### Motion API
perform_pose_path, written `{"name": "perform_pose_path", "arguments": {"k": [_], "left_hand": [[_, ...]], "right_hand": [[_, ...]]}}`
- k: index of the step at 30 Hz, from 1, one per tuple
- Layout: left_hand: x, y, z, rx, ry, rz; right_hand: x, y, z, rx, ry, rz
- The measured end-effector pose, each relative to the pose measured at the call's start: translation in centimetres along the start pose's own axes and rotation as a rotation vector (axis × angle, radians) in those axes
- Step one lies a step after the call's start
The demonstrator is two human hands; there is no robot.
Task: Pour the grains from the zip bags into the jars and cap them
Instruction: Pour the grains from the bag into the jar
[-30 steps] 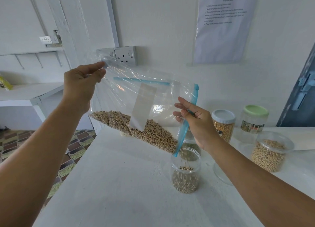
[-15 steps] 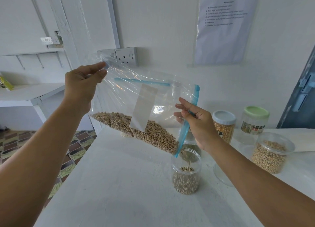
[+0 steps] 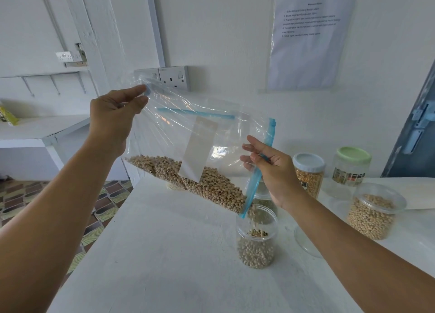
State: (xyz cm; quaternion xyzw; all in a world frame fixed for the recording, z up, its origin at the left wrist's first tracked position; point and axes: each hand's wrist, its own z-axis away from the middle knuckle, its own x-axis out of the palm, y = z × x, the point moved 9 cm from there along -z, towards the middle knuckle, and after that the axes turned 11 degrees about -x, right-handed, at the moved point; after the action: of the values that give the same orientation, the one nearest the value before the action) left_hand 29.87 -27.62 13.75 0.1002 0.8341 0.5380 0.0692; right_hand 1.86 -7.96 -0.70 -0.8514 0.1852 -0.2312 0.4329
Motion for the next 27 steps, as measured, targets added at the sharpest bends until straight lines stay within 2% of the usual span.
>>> {"name": "perform_pose_path", "arguments": {"k": [27], "left_hand": [[0.5,0.38,0.02,0.013,-0.016,0.038]], "right_hand": [[-0.41,0.42,0.18,0.009,0.015,-0.028]]}}
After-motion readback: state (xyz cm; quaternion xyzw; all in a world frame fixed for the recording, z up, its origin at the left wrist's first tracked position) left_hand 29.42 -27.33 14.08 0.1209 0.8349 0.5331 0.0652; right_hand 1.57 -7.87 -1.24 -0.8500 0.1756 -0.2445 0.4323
